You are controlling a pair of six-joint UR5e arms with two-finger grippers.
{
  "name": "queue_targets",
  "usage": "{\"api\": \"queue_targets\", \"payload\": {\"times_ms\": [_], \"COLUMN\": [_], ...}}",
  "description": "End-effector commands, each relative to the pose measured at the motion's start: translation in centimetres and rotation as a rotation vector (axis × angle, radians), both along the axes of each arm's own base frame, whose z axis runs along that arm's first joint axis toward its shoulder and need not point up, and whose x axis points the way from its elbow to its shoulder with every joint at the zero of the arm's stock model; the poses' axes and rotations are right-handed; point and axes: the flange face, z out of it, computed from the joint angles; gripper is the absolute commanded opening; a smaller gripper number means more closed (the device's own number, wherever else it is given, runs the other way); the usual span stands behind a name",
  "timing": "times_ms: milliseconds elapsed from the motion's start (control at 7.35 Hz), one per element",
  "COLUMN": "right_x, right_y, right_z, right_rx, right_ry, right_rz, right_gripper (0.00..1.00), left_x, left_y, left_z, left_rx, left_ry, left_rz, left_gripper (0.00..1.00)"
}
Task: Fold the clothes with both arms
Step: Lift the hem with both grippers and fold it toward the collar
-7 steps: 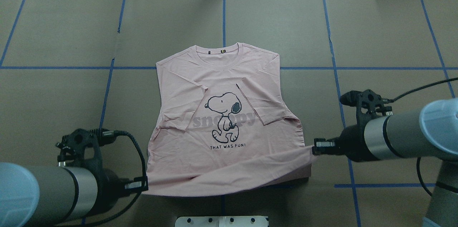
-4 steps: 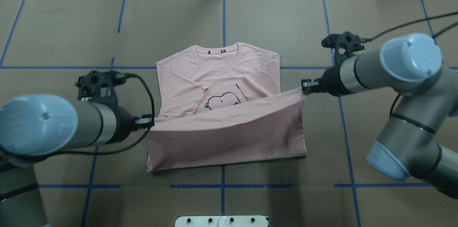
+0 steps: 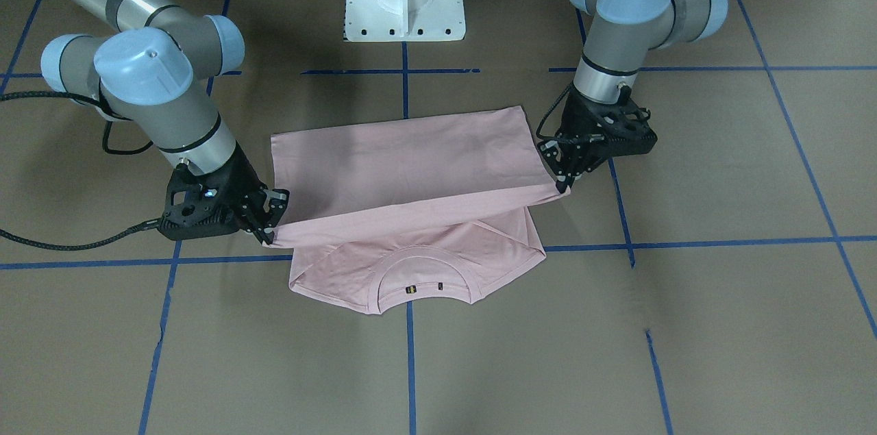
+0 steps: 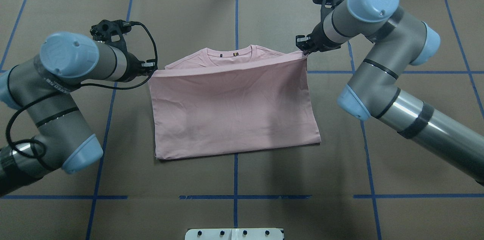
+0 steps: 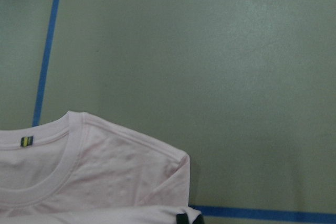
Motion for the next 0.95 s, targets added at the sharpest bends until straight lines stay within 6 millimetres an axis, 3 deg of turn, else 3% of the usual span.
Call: {"api": "queue_targets", "payload": {"times_ms": [0, 408, 816], "right_x": [-0.4, -1.4, -3.9], "right_y": [-4.1, -5.2, -3.4], "right_z": [2.2, 0.4, 0.0], "right_rx": [-0.024, -0.017, -0.008], "right_ry": [0.058, 0.051, 0.048], "right_rz": [-0.010, -0.004, -0.040], "right_gripper": [0.00, 0.00, 0.00], "left_x": [1.3, 2.8, 3.0], "left_y": [-3.4, -4.8, -4.8], "left_z": [3.7, 3.2, 2.0], "left_rx": [0.013, 0.009, 0.022], "left_ry": [-0.005, -0.002, 0.014], "left_rz": [-0.014, -0.019, -0.014], "left_gripper": [0.00, 0.00, 0.00]}}
